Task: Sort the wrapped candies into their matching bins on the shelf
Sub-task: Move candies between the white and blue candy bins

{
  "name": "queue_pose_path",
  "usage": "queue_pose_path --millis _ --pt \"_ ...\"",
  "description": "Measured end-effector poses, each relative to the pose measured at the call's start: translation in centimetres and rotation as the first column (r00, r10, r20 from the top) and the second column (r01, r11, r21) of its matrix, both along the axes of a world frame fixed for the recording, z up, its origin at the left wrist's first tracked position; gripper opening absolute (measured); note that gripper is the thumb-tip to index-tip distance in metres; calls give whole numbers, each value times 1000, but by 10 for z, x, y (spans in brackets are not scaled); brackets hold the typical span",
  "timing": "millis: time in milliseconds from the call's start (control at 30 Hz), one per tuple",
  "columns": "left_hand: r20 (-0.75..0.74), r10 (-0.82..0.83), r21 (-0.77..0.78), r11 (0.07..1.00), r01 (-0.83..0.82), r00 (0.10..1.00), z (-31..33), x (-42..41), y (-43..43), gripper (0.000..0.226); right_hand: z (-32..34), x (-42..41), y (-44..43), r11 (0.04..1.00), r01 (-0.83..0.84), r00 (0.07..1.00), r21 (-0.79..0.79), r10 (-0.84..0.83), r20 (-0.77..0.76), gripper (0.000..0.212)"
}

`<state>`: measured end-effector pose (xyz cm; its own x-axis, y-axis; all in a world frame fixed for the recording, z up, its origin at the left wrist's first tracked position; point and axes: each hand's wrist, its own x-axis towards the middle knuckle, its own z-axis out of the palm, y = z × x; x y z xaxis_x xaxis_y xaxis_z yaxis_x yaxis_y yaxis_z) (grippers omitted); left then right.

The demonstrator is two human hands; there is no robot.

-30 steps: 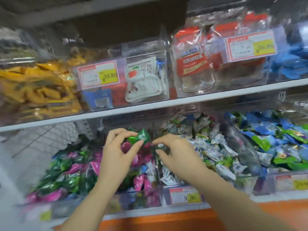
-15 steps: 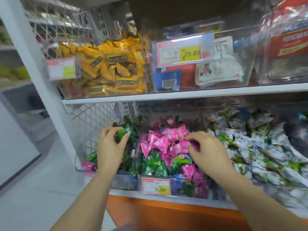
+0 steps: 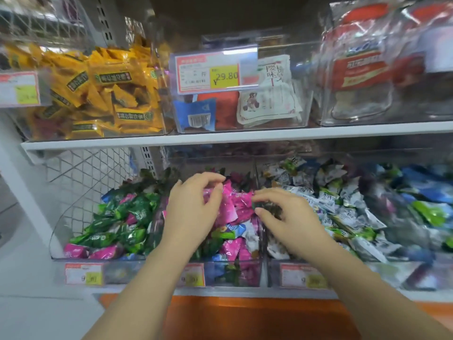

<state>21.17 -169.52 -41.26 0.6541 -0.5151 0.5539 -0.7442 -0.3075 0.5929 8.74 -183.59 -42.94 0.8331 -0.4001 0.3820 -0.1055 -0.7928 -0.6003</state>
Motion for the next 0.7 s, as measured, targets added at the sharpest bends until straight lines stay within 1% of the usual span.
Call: queue_pose_path --millis 67,133,233,300,400,500,533,600,667,700 --pt "-19 -56 24 998 56 998 -3 -13 -17 16 1 -14 -14 1000 27 999 -13 -27 -44 25" --pt "-41 -96 43 994 98 995 -7 -21 -31 17 0 -29 -30 998 25 991 -62 -33 -132 28" --pt "-21 -149 68 986 150 989 -13 -27 -46 16 -4 -53 -53 988 -37 951 -149 -11 -310 36" --pt "-14 -176 96 980 177 984 -15 -28 -53 16 -6 -67 -65 985 -66 922 -160 -1 -387 35" --pt "-43 -204 180 961 208 978 -18 -32 -57 19 -8 -81 -80 981 -77 919 -179 0 -393 17" --pt "-58 -213 241 945 221 975 -20 -32 -58 20 -5 -90 -96 982 -24 909 -185 -55 -412 8" --pt "-64 -212 245 944 221 975 -20 -32 -58 20 -4 -93 -101 979 -3 900 -202 -85 -427 7" --pt "-74 -209 241 945 221 975 -20 -31 -56 18 -4 -97 -109 972 33 873 -234 -142 -466 14" --pt "-80 -215 236 945 228 973 -20 -31 -54 18 -3 -97 -110 979 50 872 -200 -140 -468 15" --pt "-81 -220 239 943 233 972 -20 -30 -52 18 -2 -96 -109 983 53 887 -175 -127 -443 15"
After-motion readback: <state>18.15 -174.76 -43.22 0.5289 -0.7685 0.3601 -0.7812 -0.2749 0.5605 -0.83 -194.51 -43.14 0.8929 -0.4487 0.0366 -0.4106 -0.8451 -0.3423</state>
